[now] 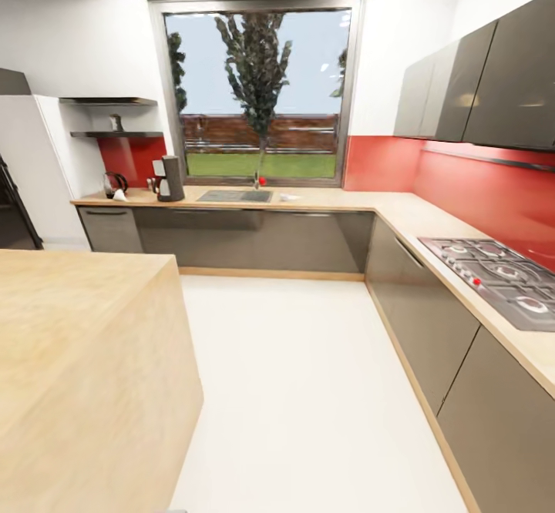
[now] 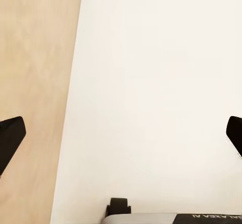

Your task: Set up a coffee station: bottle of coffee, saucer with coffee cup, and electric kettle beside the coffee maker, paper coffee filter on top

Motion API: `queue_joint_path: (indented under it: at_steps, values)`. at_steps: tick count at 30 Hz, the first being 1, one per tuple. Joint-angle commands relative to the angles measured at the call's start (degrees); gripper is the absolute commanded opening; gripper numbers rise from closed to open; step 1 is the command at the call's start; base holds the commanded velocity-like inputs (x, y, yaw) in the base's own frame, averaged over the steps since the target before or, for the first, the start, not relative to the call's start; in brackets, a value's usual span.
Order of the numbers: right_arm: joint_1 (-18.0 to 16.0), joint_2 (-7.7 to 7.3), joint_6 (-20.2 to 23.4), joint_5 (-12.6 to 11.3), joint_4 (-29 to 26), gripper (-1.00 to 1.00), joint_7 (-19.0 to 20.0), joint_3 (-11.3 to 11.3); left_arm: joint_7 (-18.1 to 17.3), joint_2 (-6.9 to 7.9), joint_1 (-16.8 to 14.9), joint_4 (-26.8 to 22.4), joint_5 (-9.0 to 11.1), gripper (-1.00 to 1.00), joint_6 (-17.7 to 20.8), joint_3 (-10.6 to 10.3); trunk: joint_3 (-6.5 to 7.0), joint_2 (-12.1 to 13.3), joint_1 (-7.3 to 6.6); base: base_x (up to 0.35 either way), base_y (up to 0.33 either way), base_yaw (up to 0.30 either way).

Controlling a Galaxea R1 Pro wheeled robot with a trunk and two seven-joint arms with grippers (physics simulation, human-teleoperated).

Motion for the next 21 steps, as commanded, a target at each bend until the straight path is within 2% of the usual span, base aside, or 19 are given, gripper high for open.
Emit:
queue_joint_path:
  at_steps: [1, 15, 21]
  values:
    - [0.0, 0.00, -0.2, 0.0, 0.0, 1.00, 0.0, 0.0, 0.0, 0.01, -0.1, 0.0, 0.2, 1.00, -0.2, -0.1, -0.13, -0.1, 0.07, 0.338, -0.090, 0.000]
    - [0.0, 0.00, -0.2, 0.1, 0.1, 1.00, 0.0, 0.0, 0.0, 0.11, -0.1, 0.0, 0.2, 1.00, -0.2, -0.1, -0.13, -0.1, 0.07, 0.338, -0.125, 0.000]
    - [0.0, 0.00, -0.2, 0.1, 0.1, 1.00, 0.0, 0.0, 0.0, 0.18, -0.1, 0.0, 0.2, 1.00, -0.2, 0.0, -0.13, -0.1, 0.07, 0.338, -0.029, 0.000]
